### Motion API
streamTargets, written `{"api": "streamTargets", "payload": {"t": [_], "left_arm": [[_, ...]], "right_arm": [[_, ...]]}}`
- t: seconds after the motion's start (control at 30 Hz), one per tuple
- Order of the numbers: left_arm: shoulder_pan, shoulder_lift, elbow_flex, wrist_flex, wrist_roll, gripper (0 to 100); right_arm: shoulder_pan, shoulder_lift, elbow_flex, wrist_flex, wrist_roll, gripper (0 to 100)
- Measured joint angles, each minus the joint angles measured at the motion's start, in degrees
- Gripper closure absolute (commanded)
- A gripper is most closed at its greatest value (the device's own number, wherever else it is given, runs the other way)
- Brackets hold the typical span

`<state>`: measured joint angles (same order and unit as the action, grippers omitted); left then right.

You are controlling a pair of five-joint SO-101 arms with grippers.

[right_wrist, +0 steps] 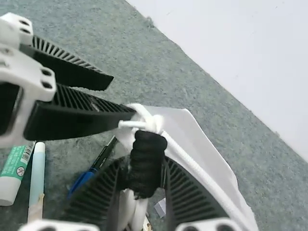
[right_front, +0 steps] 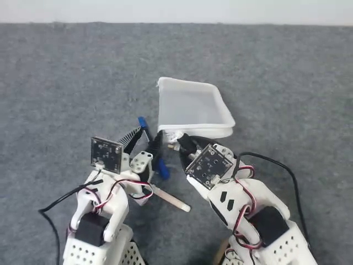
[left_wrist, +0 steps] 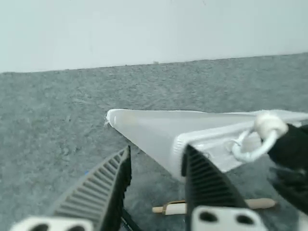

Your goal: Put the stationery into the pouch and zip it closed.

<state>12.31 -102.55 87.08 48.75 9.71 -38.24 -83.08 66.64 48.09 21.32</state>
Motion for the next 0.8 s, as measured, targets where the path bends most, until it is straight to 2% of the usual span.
{"api": "streamTargets", "payload": {"t": [0.27,0.53,0.67,0.8], "left_arm": [[0.00,-0.09,0.18,-1.85,-2.99,99],[-3.60,0.18,0.18,-2.11,-2.99,99],[-4.31,0.26,0.18,-2.11,-2.99,99],[-8.00,0.26,0.18,-2.11,-2.99,99]], "right_arm": [[2.55,0.09,0.00,0.00,0.00,99.2],[3.16,0.09,0.00,0.00,0.09,99.2],[6.68,0.09,0.00,-0.79,0.09,99.2],[9.67,0.09,-0.09,-2.11,0.09,99.2]]}}
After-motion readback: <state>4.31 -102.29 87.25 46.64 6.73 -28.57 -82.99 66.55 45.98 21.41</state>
